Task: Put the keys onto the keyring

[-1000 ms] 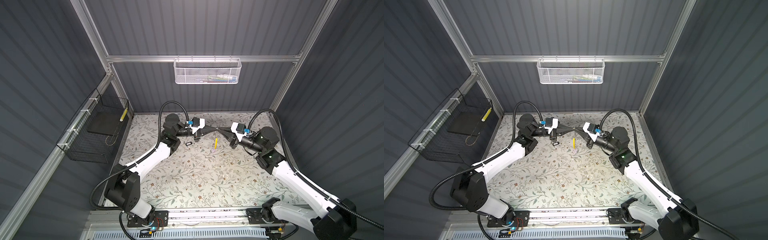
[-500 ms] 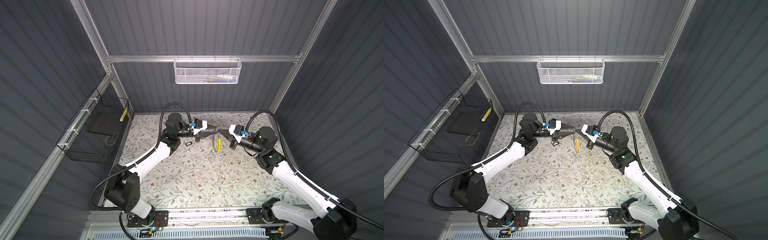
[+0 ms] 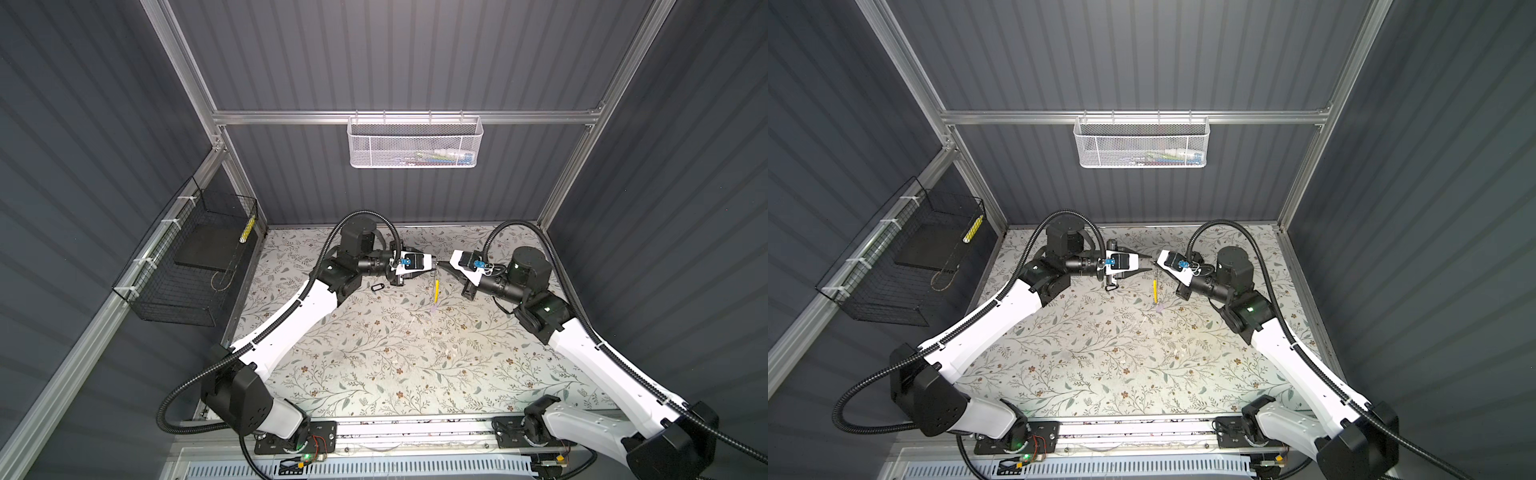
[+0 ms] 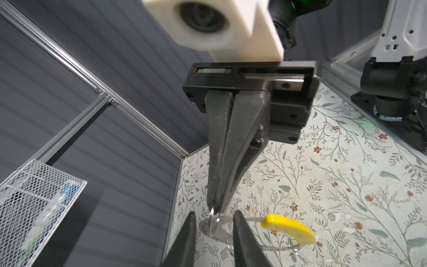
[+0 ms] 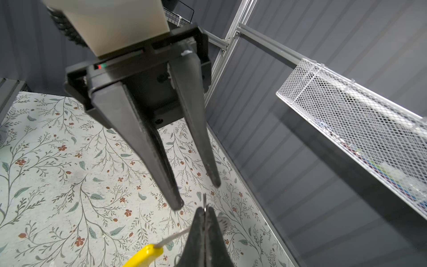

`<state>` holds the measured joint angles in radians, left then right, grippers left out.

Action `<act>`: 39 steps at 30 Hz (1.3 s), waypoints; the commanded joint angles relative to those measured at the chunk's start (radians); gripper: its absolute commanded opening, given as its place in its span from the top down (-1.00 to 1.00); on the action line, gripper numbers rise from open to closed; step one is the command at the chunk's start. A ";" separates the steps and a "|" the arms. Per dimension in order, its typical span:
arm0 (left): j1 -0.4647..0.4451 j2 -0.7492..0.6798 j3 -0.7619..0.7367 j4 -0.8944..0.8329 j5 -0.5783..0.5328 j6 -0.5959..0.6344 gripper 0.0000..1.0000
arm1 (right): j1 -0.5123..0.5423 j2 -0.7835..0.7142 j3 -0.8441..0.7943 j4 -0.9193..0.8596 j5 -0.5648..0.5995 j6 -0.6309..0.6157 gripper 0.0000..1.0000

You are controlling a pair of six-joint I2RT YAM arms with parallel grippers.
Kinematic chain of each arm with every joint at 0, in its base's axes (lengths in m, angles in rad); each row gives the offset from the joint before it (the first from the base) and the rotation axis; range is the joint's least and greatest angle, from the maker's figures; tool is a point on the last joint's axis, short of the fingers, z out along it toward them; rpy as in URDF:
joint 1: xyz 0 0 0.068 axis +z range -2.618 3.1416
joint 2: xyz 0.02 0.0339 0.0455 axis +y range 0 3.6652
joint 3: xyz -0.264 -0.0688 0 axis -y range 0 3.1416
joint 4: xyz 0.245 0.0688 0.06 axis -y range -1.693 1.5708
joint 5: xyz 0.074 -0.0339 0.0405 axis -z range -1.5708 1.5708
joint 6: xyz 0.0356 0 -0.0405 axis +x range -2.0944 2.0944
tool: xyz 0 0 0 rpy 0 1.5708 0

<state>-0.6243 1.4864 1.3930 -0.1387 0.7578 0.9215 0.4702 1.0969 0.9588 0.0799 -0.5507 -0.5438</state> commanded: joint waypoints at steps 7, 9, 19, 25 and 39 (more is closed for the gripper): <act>-0.012 0.042 0.090 -0.114 -0.050 0.071 0.49 | 0.010 -0.008 0.036 -0.033 -0.010 -0.021 0.99; -0.014 0.048 0.099 -0.129 -0.055 0.079 0.53 | 0.010 -0.008 0.037 -0.030 -0.012 -0.020 1.00; -0.022 0.066 0.116 -0.157 -0.058 0.100 0.66 | 0.015 -0.006 0.040 -0.016 -0.029 -0.008 0.99; -0.024 0.064 0.108 -0.130 -0.036 0.073 1.00 | 0.019 -0.003 0.033 -0.010 -0.009 -0.002 0.81; 0.050 0.038 -0.136 0.486 0.280 -0.395 1.00 | -0.019 -0.109 -0.189 0.314 0.021 0.123 0.45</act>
<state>-0.5823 1.5394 1.2636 0.1493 0.9302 0.6628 0.4561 1.0027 0.7746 0.3019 -0.5106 -0.4694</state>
